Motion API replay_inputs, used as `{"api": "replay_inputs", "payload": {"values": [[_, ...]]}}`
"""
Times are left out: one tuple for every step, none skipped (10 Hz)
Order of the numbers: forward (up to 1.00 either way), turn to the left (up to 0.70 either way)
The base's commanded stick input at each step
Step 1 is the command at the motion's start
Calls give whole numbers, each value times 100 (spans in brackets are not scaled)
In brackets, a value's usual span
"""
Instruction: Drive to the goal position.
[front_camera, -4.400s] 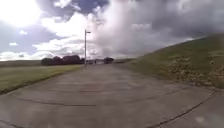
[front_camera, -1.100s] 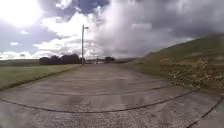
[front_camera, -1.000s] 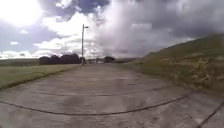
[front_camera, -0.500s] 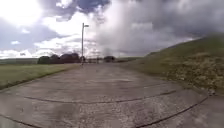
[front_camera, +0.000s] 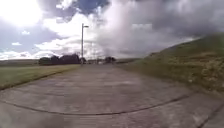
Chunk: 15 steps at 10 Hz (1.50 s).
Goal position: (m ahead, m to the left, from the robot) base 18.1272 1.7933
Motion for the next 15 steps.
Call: {"api": "replay_inputs", "payload": {"values": [[70, 0], [70, 0], [70, 0], [70, 0], [70, 0], [70, 0], [70, 0], [70, 0], [70, 0], [70, 0], [70, 0], [70, 0], [70, 0], [70, 0], [70, 0]]}}
